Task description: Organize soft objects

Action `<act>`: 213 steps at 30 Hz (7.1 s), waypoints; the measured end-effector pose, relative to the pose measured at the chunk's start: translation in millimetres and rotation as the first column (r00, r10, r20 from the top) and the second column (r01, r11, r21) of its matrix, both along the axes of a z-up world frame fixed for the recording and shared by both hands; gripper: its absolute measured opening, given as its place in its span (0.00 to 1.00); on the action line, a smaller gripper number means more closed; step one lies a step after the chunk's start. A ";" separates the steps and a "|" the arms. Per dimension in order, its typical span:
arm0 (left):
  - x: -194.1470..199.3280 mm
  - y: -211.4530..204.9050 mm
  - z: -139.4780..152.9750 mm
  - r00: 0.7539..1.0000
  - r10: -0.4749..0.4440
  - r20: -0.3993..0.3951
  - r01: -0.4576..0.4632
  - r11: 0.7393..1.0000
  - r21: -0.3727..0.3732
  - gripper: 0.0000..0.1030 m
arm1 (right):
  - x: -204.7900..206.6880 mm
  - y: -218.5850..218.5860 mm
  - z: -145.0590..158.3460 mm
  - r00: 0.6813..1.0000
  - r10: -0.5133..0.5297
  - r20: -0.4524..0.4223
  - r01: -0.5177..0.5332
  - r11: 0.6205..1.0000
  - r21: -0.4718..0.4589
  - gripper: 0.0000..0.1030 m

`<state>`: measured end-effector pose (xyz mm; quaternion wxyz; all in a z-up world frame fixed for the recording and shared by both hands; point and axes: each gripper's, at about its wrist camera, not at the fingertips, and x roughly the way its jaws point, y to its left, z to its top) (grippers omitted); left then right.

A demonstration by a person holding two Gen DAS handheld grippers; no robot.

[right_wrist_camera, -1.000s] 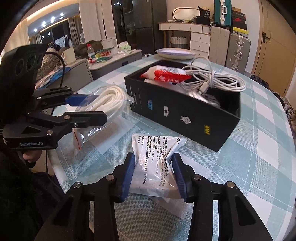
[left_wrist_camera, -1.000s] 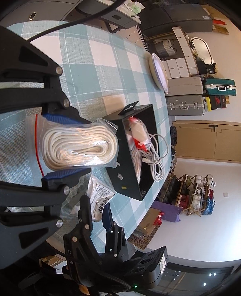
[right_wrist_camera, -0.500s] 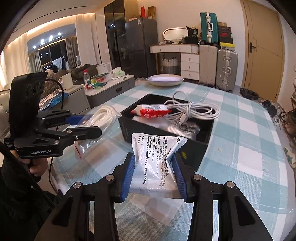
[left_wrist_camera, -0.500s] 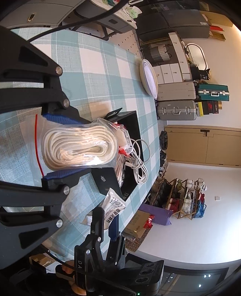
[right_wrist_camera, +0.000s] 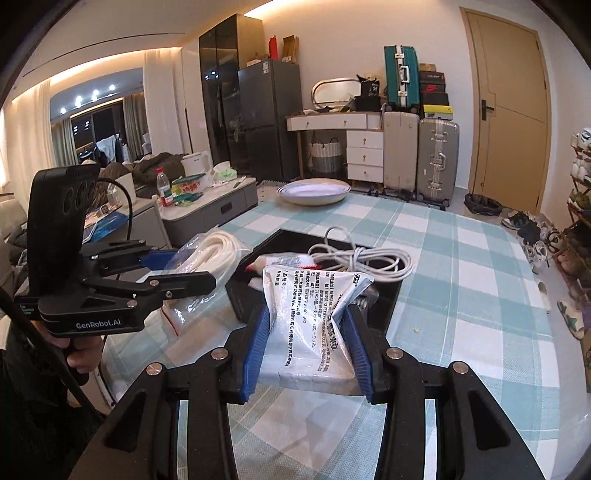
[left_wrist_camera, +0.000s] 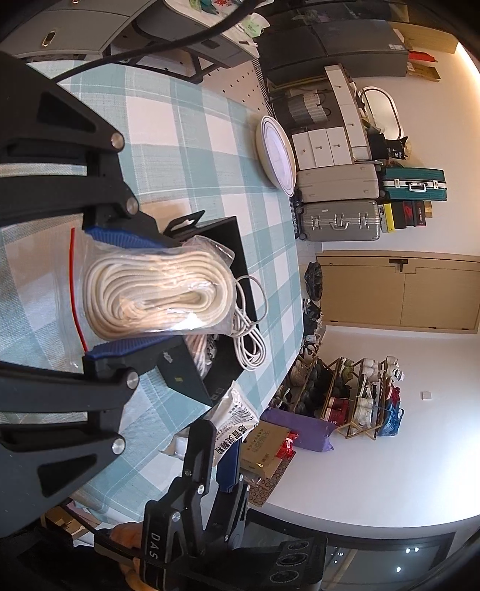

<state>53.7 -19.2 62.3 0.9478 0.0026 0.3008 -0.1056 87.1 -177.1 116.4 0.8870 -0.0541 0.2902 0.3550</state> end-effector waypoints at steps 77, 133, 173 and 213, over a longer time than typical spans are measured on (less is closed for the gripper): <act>99.8 -16.1 -36.1 0.999 0.019 -0.045 -0.015 0.995 0.094 0.42 | 89.1 43.0 -42.0 0.994 -0.108 0.009 0.108 0.987 -0.119 0.41; 26.4 19.8 -39.2 0.969 0.192 0.154 -0.196 0.981 0.012 1.00 | 29.2 -14.7 -34.0 0.979 -0.150 0.140 0.139 0.987 0.085 1.00; 24.0 20.2 -37.1 0.967 0.196 0.164 -0.199 0.980 0.000 1.00 | 26.9 -15.5 -35.6 0.977 -0.147 0.157 0.132 0.986 0.099 1.00; 23.8 21.7 -37.5 0.967 0.195 0.164 -0.197 0.980 -0.001 1.00 | 26.8 -15.6 -35.7 0.977 -0.147 0.158 0.132 0.986 0.099 1.00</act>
